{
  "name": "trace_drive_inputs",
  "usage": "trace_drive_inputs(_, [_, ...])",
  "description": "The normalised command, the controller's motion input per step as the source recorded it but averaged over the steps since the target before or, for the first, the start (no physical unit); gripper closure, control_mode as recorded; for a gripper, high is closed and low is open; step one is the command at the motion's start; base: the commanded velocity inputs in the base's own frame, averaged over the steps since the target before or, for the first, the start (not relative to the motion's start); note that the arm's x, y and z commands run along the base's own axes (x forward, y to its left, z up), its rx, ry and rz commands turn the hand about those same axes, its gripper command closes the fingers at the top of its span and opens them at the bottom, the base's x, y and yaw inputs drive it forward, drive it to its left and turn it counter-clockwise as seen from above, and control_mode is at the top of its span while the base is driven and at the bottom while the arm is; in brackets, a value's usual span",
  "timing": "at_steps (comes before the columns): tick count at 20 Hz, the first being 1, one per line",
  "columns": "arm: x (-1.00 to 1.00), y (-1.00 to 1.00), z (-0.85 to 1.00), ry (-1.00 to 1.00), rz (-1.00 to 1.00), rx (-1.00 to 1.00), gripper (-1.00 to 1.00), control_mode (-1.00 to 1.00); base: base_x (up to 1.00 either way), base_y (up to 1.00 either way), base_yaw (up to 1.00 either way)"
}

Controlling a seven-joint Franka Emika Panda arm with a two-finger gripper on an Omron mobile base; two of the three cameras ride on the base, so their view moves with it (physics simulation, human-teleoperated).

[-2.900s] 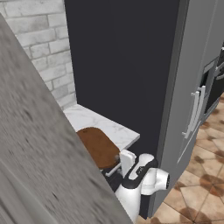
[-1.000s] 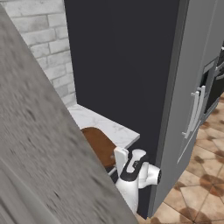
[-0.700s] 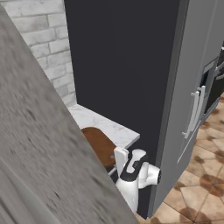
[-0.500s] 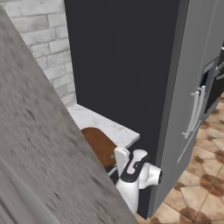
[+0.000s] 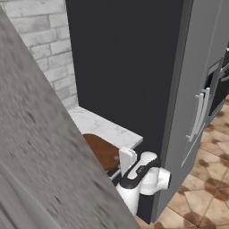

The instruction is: Move the cutting board and knife to the sink. Then move spray from the cabinet to the counter.

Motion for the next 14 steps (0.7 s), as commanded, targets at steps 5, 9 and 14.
trace_drive_inputs(5, [-0.35,0.00,0.71,0.00,0.00,0.06,1.00,-1.00,0.00,0.00,0.00])
trace_drive_inputs(9, [-0.39,0.07,0.69,0.00,0.00,0.07,1.00,-1.00,0.00,0.00,0.00])
trace_drive_inputs(14, [-0.36,0.46,0.43,-0.14,-0.06,-0.01,1.00,-1.00,0.00,0.00,0.00])
